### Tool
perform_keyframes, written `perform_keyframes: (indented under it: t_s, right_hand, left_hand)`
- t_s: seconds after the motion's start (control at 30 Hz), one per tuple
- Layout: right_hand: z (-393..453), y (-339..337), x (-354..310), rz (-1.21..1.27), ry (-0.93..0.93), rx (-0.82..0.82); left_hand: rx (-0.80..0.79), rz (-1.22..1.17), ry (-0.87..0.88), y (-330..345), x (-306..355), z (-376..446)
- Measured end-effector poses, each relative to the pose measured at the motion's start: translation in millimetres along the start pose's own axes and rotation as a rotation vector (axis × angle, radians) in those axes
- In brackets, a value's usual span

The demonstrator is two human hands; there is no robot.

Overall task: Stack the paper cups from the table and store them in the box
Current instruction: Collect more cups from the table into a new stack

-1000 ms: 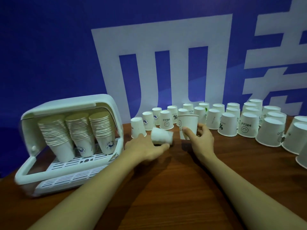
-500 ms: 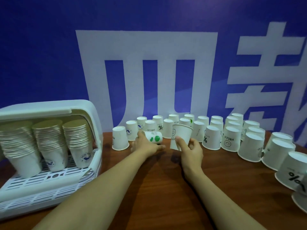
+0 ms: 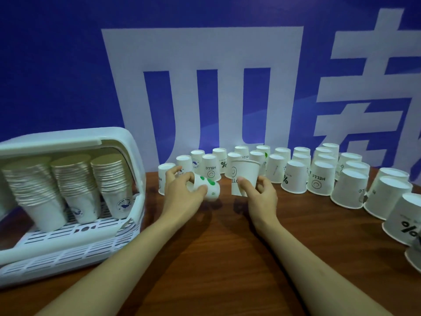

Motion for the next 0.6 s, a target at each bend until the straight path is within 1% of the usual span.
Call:
perform_keyframes:
  t_s: [0.07,0.17,0.23,0.33,0.4,0.47,0.6]
  right_hand:
    - [-4,4,-3,-0.016,-0.034,-0.043]
    - [-7,13,-2,-0.03,-0.035,-0.124]
    - [-9,16,-3,-0.04,-0.046,-0.175]
    - [-8,14,-3,-0.012,-0.053,-0.188]
    - [-7,14,-2,0.025,-0.043,-0.191]
    - [-7,15,-2,0.025,-0.05,-0.188]
    - [-9,17,-5,-0.017,-0.081,-0.208]
  left_hand:
    - [-0.017,0.003,0.037,-24,8,-14]
    - [-0.042,-0.002,0.095,-47,17,-31]
    - [-0.092,0.064,0.145,-54,21,-38]
    - [-0.199,0.203,0.196,-55,25,-45]
    - [-0.256,0.17,0.156,-50,22,-48]
    - [-0.293,0.061,0.078,-43,11,-51]
    - [-0.245,-0.129,-0.08,-33,-13,-59]
Point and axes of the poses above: each hand's wrist, its own z-axis towards the middle knuckle, its own y-axis out of the palm, x = y × z, the point moved 3 cm from there along z, towards the middle knuckle, and after that the axes turned 12 degrees about -z, right-handed, at the moved point
